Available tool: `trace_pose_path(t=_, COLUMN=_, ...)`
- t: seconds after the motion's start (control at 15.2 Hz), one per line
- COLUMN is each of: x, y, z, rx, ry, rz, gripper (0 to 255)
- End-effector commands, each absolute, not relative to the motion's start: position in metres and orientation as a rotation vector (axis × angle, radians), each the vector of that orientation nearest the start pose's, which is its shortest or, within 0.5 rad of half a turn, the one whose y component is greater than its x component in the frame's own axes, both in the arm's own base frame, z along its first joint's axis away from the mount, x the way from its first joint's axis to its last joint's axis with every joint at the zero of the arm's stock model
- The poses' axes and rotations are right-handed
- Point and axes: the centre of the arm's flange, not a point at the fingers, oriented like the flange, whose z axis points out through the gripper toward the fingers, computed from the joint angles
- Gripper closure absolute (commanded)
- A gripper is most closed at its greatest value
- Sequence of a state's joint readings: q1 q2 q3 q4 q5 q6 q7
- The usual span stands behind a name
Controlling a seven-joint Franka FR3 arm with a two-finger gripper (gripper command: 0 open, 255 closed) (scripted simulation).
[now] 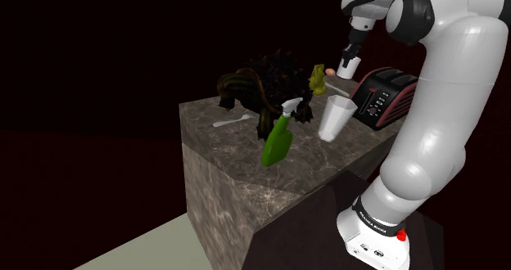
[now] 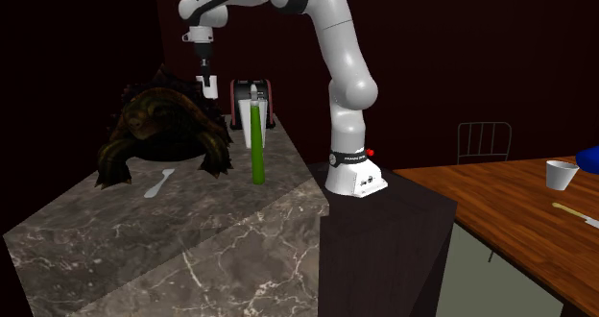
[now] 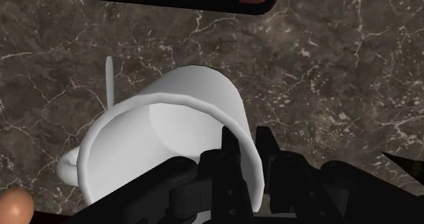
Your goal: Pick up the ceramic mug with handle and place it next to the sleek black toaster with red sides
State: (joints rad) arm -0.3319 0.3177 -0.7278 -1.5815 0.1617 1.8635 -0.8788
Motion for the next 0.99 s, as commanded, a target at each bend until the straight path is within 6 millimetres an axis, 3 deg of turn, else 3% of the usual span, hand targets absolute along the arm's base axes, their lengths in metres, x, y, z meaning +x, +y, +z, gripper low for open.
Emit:
trace_pose_path(t=0.0, x=0.368, y=-0.527, z=0.486, rx=-3.195, ry=0.311, rz=0.027, gripper=255)
trace_pose_path(t=0.92, x=0.368, y=-0.527, z=0.412, rx=-3.195, ry=0.311, rz=0.027, gripper=255)
